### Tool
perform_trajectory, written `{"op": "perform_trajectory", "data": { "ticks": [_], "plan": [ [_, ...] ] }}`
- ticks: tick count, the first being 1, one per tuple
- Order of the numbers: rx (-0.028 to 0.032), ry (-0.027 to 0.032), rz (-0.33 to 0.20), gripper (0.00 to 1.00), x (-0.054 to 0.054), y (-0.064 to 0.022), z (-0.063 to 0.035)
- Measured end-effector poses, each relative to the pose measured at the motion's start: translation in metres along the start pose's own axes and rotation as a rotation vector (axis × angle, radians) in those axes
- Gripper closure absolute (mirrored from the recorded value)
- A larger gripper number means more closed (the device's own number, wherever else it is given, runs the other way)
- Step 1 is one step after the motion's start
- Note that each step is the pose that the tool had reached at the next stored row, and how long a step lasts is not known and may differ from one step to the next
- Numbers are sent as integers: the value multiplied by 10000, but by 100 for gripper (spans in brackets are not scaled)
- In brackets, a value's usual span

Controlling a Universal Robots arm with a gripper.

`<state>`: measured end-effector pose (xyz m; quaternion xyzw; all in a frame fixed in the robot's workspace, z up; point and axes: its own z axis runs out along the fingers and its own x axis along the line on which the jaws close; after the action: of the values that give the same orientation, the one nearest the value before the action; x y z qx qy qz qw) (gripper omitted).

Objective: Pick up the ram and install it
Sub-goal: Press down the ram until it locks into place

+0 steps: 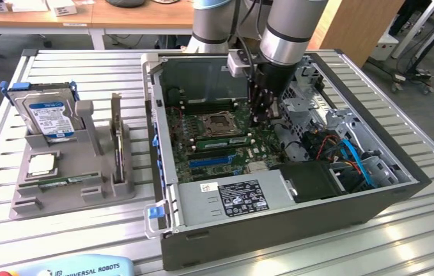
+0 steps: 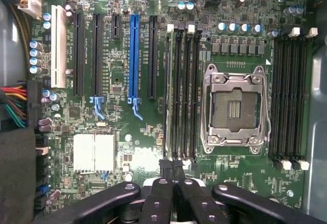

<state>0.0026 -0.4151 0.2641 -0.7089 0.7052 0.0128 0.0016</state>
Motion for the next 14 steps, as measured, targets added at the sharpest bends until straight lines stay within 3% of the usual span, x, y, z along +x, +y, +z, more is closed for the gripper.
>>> {"op": "perform_trajectory", "data": {
  "ticks": [14],
  "plan": [
    [0,0,0,90,3,-2,133]
  ]
}}
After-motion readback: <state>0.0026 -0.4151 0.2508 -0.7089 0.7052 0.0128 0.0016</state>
